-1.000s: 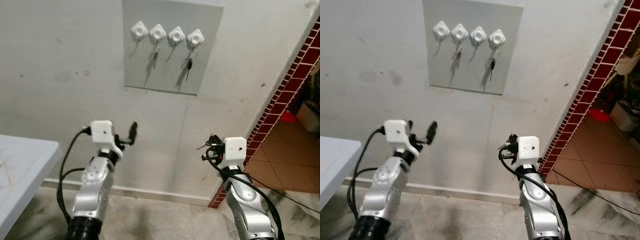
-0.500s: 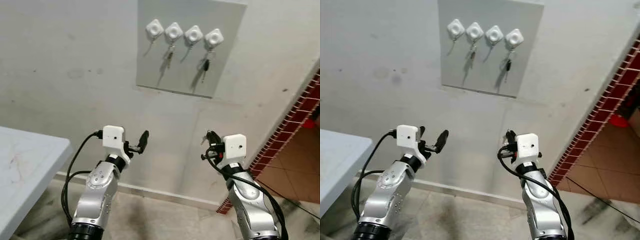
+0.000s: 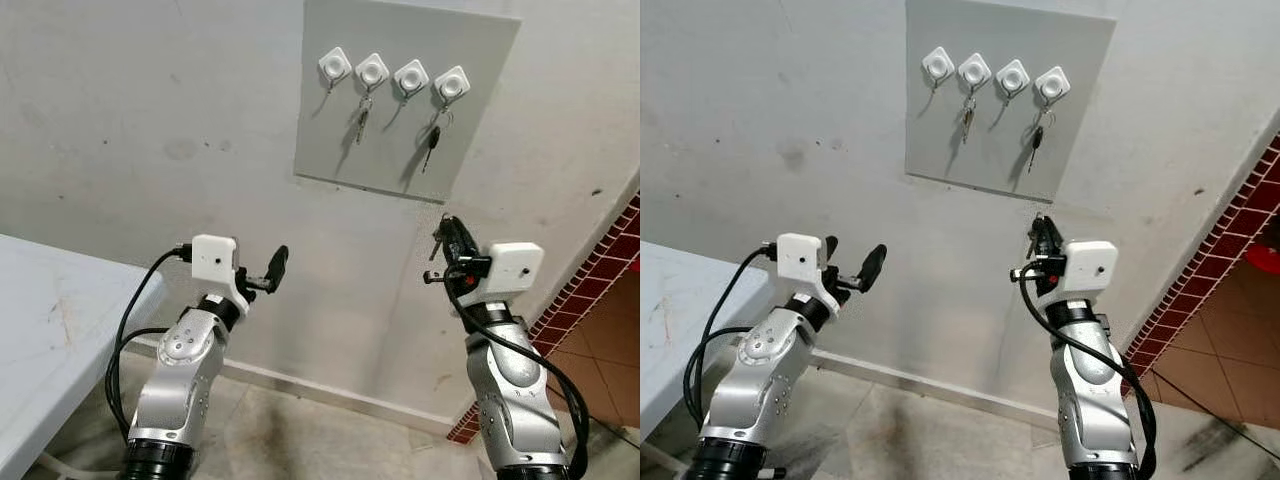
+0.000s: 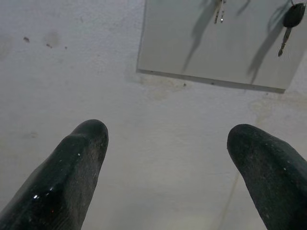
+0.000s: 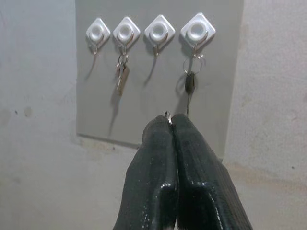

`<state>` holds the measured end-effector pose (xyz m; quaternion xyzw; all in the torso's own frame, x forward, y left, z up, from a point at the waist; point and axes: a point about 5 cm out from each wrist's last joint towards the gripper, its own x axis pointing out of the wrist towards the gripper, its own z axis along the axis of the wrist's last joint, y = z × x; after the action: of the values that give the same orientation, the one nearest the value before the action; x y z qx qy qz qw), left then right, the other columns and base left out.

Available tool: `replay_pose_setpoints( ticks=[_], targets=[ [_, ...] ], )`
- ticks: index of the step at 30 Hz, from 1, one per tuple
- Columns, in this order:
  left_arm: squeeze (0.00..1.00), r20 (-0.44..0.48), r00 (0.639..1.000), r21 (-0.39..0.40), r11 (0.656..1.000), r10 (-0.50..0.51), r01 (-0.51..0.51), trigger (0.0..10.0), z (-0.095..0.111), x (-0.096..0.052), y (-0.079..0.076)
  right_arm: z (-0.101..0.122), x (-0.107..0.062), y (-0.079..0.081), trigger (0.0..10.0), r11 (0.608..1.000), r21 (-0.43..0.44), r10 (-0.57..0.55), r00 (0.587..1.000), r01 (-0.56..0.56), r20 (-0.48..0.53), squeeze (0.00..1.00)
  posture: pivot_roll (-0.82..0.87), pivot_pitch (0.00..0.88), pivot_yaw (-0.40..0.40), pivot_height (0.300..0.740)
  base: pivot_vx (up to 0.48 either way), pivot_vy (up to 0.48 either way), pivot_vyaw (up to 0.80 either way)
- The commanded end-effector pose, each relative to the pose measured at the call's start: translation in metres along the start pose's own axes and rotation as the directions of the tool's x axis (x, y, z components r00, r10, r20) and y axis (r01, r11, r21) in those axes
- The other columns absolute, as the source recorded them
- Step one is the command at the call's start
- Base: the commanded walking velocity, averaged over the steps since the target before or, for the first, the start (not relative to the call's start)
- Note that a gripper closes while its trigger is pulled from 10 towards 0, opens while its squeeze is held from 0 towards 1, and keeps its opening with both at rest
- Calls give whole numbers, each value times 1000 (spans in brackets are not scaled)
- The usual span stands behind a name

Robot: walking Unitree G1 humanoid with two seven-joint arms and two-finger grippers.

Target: Hang keys on a hook

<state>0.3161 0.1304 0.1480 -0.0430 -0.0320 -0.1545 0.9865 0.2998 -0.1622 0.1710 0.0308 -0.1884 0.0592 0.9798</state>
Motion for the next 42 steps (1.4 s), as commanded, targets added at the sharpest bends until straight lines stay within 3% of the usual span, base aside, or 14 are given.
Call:
replay_pose_setpoints(
  ticks=[1,42],
  targets=[
    [0,21,999,9,999,-33,33,10000,8,4,-4,7,1,-3,10000,1000,2,-19,999,19,31,0,26,0,-42,740,0,0,0],
    [0,32,999,-18,999,-32,33,10000,14,6,-1,6,-1,3,10000,1000,19,-1,1000,1,18,0,28,0,-44,740,0,0,0]
  ],
)
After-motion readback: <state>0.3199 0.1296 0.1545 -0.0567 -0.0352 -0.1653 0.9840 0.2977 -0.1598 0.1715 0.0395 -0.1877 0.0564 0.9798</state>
